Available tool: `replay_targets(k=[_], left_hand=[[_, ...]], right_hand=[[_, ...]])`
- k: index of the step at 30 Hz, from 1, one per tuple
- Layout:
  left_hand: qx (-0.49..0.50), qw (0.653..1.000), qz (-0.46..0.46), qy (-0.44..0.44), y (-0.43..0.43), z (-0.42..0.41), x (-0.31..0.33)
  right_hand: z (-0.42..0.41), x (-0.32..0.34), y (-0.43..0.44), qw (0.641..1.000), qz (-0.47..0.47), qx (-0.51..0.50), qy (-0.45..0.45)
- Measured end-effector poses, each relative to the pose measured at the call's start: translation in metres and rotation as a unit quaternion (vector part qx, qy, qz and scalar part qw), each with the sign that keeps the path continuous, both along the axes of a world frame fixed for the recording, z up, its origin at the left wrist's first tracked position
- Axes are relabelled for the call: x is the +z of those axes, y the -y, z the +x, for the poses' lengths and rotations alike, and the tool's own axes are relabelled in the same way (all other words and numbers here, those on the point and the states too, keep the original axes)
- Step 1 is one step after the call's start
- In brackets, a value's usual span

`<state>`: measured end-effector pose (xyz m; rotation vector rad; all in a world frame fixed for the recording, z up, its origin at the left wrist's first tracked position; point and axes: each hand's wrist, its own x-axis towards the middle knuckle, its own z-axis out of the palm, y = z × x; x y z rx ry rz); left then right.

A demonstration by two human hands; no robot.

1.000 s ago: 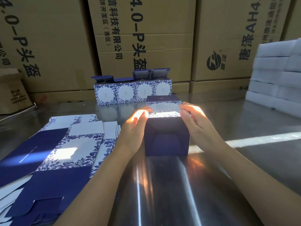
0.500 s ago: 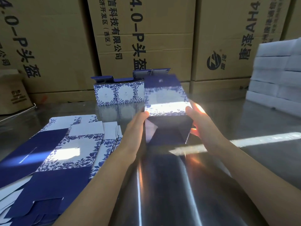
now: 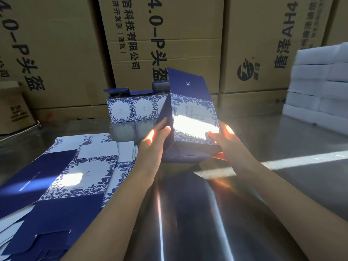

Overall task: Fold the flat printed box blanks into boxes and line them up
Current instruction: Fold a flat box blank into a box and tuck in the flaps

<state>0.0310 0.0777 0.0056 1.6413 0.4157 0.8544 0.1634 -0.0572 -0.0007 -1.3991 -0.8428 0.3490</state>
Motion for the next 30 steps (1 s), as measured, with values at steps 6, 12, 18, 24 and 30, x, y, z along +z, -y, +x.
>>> replay_targets(k=[6,12,18,24,30], left_hand=[[0.056,0.993,-0.105,0.003,-0.008,0.004,-0.002],[0.060,0.983,-0.174,-0.008,-0.013,0.006,-0.006],[0.085,0.988,-0.105,0.080,-0.013,0.008,-0.006],[0.069,0.991,0.078,0.080,-0.003,0.002,-0.001],[0.089,0.978,0.175,0.065,0.003,0.000,-0.002]], right_hand=[[0.000,0.003,0.002,0.999,0.020,-0.029,-0.011],[0.001,0.004,0.002,0.999,0.007,-0.036,-0.021],[0.007,0.002,-0.003,0.998,-0.020,-0.066,0.004],[0.018,-0.011,-0.006,0.986,-0.078,-0.133,0.067],[0.021,-0.016,-0.006,0.989,-0.112,-0.099,-0.012]])
